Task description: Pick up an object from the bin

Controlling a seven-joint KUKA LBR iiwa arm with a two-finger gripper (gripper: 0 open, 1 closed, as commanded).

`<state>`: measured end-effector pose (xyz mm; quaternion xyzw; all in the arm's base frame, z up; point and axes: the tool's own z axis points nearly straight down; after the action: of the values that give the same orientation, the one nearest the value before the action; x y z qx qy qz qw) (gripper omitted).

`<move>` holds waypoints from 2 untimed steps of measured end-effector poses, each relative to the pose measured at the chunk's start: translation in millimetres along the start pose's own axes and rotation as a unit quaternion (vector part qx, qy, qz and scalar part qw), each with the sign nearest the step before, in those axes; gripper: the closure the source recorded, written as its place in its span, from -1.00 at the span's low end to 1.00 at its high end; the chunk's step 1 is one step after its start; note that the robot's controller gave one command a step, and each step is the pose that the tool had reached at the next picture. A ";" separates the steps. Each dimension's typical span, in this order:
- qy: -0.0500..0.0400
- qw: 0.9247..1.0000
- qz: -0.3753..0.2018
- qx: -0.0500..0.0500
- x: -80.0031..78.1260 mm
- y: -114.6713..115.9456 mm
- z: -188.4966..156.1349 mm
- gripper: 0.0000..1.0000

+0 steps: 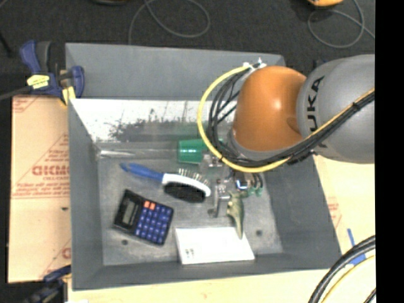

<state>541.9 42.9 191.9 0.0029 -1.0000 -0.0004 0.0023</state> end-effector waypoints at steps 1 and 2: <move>-0.004 1.000 0.001 0.000 -1.6 -0.1 -4.4 -1.00; -0.007 0.999 -0.043 0.001 -39.4 7.4 57.6 -1.00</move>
Offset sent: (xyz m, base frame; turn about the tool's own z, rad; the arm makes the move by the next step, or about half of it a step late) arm 0.0696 0.0162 -0.1219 -0.1723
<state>581.0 50.6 134.1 0.0458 -0.9989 0.0004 -0.0045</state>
